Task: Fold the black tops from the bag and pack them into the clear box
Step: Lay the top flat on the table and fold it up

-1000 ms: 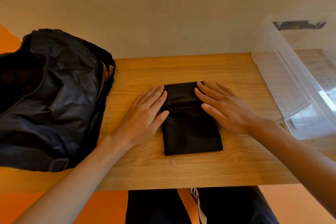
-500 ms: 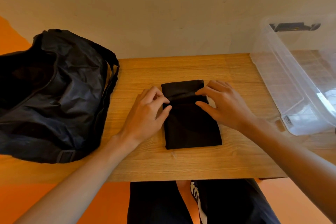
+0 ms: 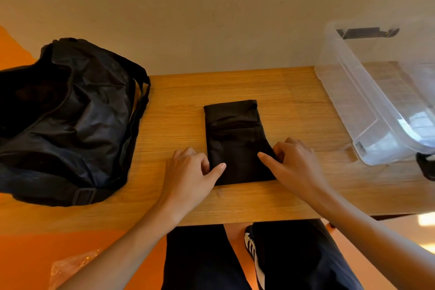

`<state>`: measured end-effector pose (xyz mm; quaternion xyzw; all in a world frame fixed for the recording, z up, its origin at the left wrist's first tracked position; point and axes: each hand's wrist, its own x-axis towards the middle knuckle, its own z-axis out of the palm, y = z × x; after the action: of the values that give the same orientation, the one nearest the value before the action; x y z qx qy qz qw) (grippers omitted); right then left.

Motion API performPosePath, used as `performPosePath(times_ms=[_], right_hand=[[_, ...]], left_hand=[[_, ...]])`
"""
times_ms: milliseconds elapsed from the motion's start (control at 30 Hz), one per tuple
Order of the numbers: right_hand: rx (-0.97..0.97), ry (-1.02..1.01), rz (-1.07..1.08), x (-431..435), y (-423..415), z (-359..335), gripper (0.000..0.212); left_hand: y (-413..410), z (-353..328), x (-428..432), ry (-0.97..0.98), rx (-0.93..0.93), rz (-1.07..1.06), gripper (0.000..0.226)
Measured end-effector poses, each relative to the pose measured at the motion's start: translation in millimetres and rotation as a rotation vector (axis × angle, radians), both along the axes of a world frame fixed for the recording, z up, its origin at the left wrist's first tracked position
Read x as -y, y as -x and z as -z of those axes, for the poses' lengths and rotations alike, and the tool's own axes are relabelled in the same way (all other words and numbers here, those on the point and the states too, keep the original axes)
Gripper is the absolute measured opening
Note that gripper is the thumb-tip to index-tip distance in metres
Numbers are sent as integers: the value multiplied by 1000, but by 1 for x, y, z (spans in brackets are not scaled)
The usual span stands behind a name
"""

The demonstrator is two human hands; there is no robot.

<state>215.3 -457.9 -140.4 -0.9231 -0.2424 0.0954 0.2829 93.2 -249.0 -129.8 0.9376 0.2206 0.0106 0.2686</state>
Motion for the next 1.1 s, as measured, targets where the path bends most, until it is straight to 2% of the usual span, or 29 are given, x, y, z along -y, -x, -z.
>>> performPosePath(times_ms=[233, 533, 700, 867, 1000, 1100], right_hand=[[-59, -91, 27, 12, 11, 0, 33], [-68, -58, 0, 24, 30, -7, 35], [-53, -143, 54, 19, 29, -7, 25], [-138, -215, 90, 17, 28, -12, 29], [-166, -216, 91, 24, 35, -15, 28], [-153, -144, 54, 27, 36, -11, 26]], left_hand=[[11, -8, 5, 179, 2, -31, 36], [25, -11, 13, 220, -1, -36, 28], [24, -12, 18, 299, 56, -107, 16], [26, -17, 19, 401, 74, -152, 17], [30, -22, 16, 415, 26, -154, 20], [33, -22, 15, 403, -52, -131, 24]])
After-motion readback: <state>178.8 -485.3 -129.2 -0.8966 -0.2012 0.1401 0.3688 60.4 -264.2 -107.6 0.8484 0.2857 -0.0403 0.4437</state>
